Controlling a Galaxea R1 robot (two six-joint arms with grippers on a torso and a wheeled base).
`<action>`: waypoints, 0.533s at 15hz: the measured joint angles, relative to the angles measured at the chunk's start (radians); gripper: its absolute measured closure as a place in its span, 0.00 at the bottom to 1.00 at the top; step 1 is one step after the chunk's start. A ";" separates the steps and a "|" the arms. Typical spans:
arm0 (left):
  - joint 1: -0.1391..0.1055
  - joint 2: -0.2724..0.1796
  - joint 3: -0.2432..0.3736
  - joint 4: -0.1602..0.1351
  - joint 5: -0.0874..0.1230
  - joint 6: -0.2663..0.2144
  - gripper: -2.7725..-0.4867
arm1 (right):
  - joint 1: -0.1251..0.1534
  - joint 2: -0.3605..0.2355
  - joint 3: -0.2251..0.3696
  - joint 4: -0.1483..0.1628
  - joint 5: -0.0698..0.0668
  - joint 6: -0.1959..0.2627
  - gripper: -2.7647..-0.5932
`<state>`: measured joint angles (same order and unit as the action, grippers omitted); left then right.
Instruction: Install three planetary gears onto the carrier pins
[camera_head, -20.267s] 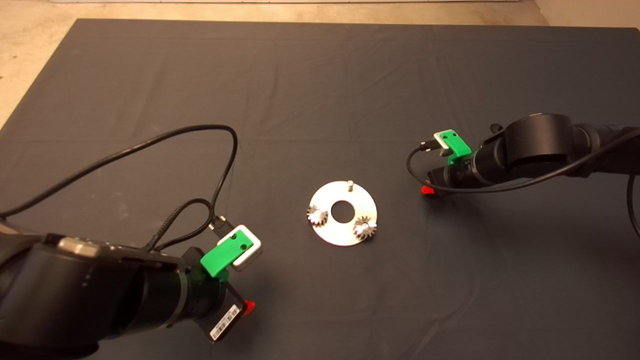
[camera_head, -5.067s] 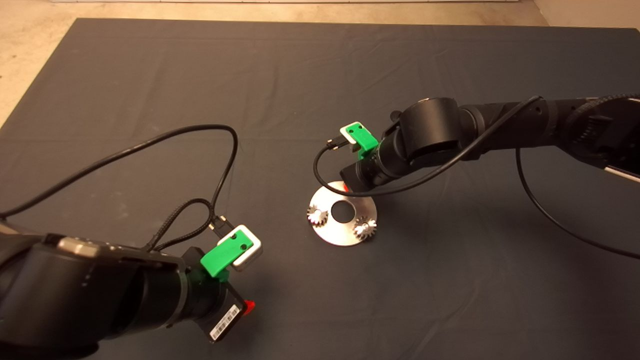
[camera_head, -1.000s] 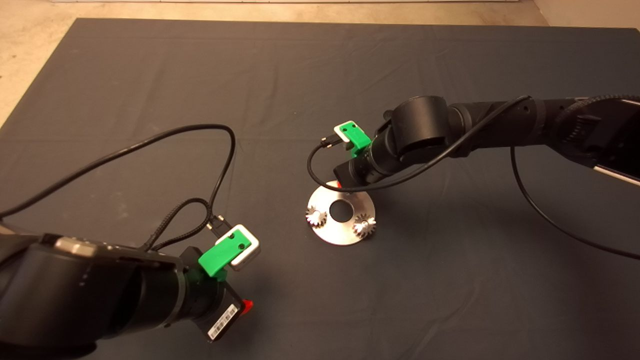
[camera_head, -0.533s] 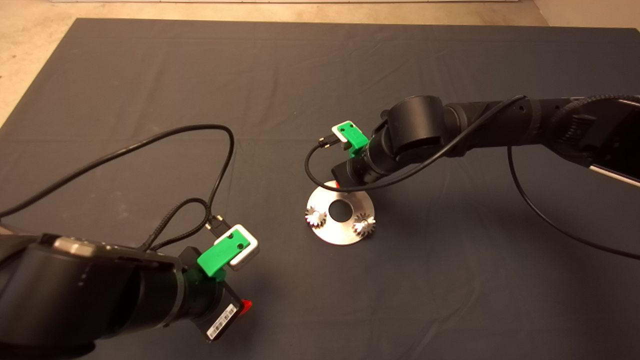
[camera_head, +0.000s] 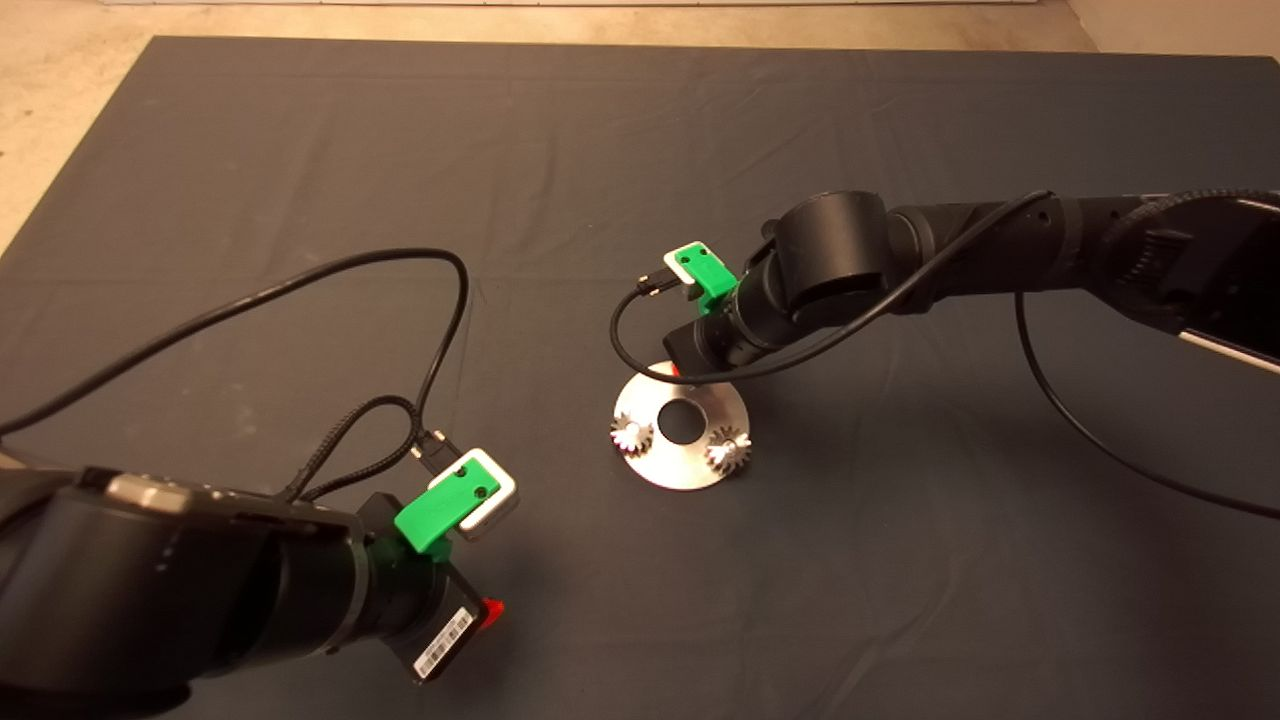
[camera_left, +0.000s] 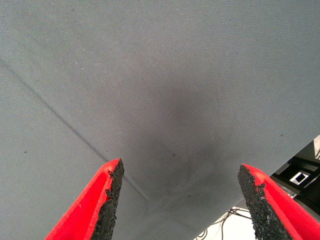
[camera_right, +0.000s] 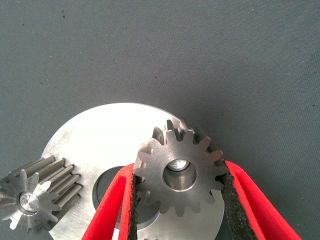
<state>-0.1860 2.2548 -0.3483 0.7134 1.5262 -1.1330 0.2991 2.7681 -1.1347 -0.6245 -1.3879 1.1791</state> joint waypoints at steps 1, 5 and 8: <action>0.000 0.000 0.000 0.000 0.000 0.000 0.51 | 0.000 0.000 0.000 0.000 0.000 0.000 0.83; 0.000 0.000 0.000 0.000 0.000 0.000 0.51 | 0.000 0.000 0.000 0.000 -0.003 0.000 0.78; 0.000 0.000 0.000 0.000 0.000 0.000 0.51 | 0.000 0.000 0.000 0.000 -0.005 0.000 0.74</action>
<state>-0.1860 2.2549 -0.3483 0.7134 1.5264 -1.1328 0.2996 2.7681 -1.1347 -0.6245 -1.3928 1.1791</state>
